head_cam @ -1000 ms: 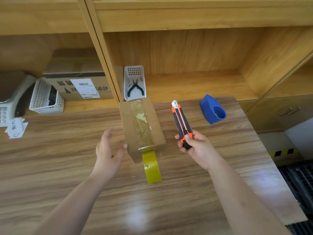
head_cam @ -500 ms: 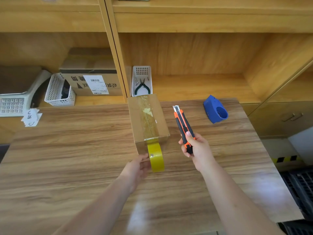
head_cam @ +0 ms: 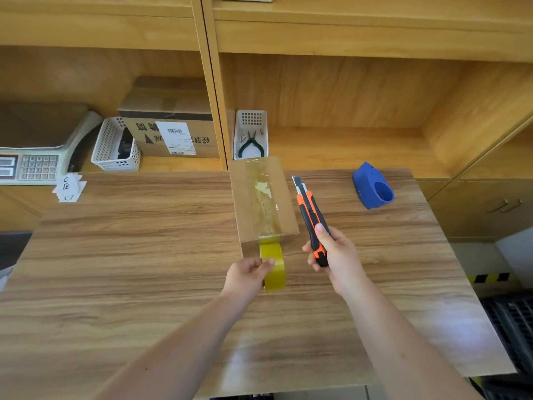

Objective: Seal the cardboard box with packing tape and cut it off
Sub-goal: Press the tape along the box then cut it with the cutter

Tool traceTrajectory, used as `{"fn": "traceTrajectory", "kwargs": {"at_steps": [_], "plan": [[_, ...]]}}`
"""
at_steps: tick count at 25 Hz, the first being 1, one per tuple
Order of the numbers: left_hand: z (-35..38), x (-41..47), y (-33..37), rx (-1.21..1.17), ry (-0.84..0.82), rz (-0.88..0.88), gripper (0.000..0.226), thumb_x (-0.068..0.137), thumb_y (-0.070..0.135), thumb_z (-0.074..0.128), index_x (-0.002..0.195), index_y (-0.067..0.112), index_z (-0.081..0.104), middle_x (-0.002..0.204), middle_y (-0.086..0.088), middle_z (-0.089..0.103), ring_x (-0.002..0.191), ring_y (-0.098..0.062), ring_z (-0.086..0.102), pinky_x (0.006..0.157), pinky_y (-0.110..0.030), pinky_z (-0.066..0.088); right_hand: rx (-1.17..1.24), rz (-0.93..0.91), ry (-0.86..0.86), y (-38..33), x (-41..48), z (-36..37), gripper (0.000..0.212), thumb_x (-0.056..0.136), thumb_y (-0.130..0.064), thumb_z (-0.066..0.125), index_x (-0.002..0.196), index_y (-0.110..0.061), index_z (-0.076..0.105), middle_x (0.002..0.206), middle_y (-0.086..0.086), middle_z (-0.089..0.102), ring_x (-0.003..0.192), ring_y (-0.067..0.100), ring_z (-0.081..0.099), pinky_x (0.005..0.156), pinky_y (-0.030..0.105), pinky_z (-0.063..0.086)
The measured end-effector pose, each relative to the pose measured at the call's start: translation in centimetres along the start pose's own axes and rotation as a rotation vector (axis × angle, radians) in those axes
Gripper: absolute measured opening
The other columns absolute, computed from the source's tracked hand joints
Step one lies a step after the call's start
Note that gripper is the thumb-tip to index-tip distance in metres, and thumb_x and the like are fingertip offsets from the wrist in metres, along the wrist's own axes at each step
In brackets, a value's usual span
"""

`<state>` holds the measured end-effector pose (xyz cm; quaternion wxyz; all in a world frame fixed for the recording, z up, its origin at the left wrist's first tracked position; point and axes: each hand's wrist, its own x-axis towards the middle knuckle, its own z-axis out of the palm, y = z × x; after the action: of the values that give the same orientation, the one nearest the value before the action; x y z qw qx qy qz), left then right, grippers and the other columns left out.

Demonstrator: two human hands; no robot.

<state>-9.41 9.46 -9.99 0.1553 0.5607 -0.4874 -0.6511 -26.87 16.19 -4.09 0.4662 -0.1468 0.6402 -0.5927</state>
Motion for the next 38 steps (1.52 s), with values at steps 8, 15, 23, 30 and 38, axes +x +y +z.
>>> {"fn": "traceTrajectory", "kwargs": {"at_steps": [8, 15, 23, 30, 38], "plan": [[0.3, 1.8, 1.5, 0.021, 0.101, -0.015, 0.051, 0.079, 0.044, 0.072, 0.07, -0.004, 0.061, 0.064, -0.008, 0.053, 0.061, -0.021, 0.05, 0.064, -0.032, 0.047, 0.001, -0.011, 0.007, 0.4, 0.0, 0.3, 0.026, 0.092, -0.035, 0.06, 0.106, -0.015, 0.067, 0.08, 0.016, 0.072, 0.066, 0.025, 0.063, 0.058, 0.033, 0.05], [1.1, 1.9, -0.2, 0.01, 0.095, -0.161, 0.033, 0.082, 0.038, 0.073, 0.084, 0.005, 0.073, 0.088, -0.017, 0.074, 0.078, -0.03, 0.068, 0.085, -0.047, 0.059, 0.002, -0.039, -0.015, 0.4, 0.2, 0.1, 0.023, 0.092, -0.027, 0.062, 0.107, -0.01, 0.068, 0.091, 0.015, 0.074, 0.077, 0.026, 0.066, 0.064, 0.035, 0.052], [-0.8, 1.4, -0.6, -0.006, 0.109, -0.12, 0.033, 0.079, 0.046, 0.072, 0.079, 0.013, 0.075, 0.079, -0.01, 0.071, 0.073, -0.025, 0.064, 0.084, -0.047, 0.056, -0.018, -0.051, -0.095, 0.7, 0.3, -0.3, 0.02, 0.097, -0.02, 0.054, 0.112, -0.009, 0.061, 0.095, 0.017, 0.073, 0.08, 0.03, 0.067, 0.066, 0.037, 0.054], [-1.3, -0.2, -0.3, -0.006, 0.107, -0.095, 0.031, 0.082, 0.042, 0.072, 0.075, 0.012, 0.073, 0.067, -0.004, 0.058, 0.066, -0.021, 0.052, 0.066, -0.032, 0.046, -0.044, -0.071, -0.142, 0.8, 1.3, 2.0, 0.026, 0.099, -0.023, 0.049, 0.121, -0.009, 0.053, 0.115, 0.009, 0.071, 0.081, 0.025, 0.065, 0.08, 0.035, 0.054], [-2.4, -2.7, 0.1, -0.056, 0.083, -0.112, 0.016, 0.082, 0.02, 0.072, 0.095, 0.011, 0.069, 0.08, -0.003, 0.065, 0.069, -0.017, 0.058, 0.059, -0.025, 0.044, -0.088, -0.055, -0.163, 1.2, 2.0, 3.6, 0.025, 0.098, -0.024, 0.052, 0.121, -0.013, 0.055, 0.112, 0.003, 0.073, 0.082, 0.024, 0.066, 0.087, 0.044, 0.052]]}}
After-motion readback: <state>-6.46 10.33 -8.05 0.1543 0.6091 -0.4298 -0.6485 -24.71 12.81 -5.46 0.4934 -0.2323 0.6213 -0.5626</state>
